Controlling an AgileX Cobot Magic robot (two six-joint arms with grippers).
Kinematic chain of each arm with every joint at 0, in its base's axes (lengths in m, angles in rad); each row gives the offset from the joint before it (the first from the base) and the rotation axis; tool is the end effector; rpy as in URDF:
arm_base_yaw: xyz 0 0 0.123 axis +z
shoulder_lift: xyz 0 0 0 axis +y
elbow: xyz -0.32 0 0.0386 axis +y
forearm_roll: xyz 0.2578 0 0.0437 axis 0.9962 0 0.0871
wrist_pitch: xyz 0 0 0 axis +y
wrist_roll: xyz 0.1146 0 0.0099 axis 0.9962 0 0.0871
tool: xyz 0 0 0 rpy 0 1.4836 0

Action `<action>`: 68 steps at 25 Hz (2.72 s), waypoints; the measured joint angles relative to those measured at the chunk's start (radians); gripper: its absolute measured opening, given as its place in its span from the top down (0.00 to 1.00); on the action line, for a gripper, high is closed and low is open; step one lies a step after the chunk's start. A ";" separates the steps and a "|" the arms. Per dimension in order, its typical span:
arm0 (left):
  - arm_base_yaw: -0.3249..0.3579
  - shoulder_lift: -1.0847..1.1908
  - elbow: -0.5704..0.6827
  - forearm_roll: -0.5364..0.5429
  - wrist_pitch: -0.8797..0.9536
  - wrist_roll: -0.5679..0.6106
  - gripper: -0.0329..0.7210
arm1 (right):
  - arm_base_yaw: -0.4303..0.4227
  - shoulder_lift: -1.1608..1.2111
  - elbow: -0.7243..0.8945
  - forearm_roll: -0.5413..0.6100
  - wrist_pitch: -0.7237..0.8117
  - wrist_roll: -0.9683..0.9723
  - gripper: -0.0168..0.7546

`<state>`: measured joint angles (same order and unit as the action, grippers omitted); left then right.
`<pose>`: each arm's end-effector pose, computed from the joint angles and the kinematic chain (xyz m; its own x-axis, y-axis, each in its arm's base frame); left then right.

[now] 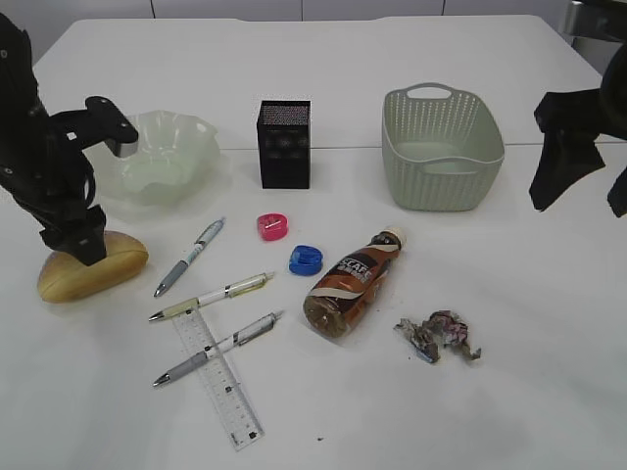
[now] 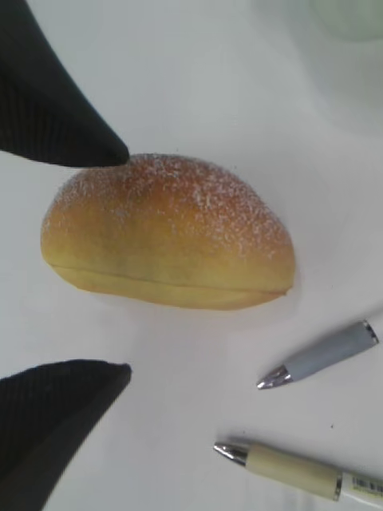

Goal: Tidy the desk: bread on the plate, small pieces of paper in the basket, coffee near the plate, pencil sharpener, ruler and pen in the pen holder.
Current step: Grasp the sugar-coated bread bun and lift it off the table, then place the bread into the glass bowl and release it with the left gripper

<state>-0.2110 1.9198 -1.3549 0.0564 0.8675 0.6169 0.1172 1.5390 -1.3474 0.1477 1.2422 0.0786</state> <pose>0.4044 -0.0816 0.1974 -0.6351 0.7571 -0.1527 0.7379 0.6532 0.1697 0.3114 0.0528 0.3269 -0.9784 0.0107 -0.2067 -0.0237 0.9863 0.1631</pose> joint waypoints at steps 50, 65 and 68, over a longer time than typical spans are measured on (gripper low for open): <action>0.002 0.158 -0.291 -0.046 0.251 -0.267 0.70 | 0.000 0.000 -0.076 -0.057 0.000 0.000 0.25; 0.004 0.160 -0.590 -0.102 0.061 -0.524 0.70 | 0.000 0.000 -0.076 -0.057 0.000 0.000 0.25; 0.008 0.192 -0.592 -0.080 -0.018 -0.535 0.70 | 0.000 0.000 -0.076 -0.057 0.000 0.000 0.25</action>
<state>-0.2033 2.1116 -1.9472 -0.0236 0.8499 0.0821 0.1172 1.5390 -1.4230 0.0907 1.2422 0.0782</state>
